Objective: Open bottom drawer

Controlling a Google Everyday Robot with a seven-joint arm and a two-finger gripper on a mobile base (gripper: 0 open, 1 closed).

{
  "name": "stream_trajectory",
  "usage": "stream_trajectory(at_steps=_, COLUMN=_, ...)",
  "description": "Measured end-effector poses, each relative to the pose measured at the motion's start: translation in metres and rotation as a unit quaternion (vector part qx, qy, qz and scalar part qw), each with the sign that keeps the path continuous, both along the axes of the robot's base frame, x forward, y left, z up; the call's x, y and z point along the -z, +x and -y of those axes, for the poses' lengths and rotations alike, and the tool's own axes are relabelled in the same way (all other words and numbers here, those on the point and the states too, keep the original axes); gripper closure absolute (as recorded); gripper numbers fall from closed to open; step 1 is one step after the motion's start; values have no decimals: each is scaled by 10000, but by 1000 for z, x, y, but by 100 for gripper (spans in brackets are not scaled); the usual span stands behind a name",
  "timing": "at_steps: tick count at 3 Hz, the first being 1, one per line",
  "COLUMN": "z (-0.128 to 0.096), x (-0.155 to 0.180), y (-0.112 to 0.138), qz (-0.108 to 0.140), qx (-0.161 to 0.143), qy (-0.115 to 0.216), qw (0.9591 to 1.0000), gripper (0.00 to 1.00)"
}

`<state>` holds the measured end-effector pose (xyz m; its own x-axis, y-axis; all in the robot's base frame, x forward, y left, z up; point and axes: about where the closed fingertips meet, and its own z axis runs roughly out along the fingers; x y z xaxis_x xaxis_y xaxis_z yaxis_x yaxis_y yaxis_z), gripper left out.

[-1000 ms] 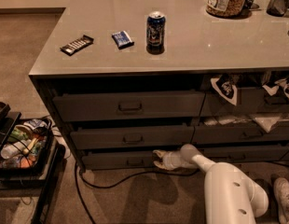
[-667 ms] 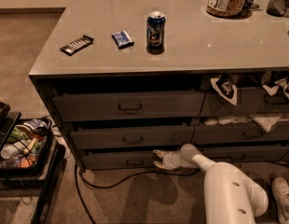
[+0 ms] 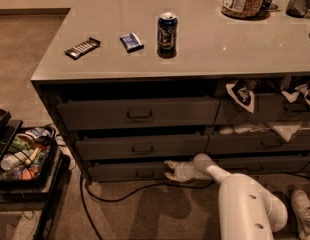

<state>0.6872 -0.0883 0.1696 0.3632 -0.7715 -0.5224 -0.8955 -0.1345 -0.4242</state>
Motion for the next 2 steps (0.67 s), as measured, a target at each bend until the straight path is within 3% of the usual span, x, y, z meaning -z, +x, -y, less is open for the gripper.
stream_trajectory(at_steps=2, z=0, x=1, y=-3, qz=-71, qx=-25, qy=3, qw=10000, gripper=100)
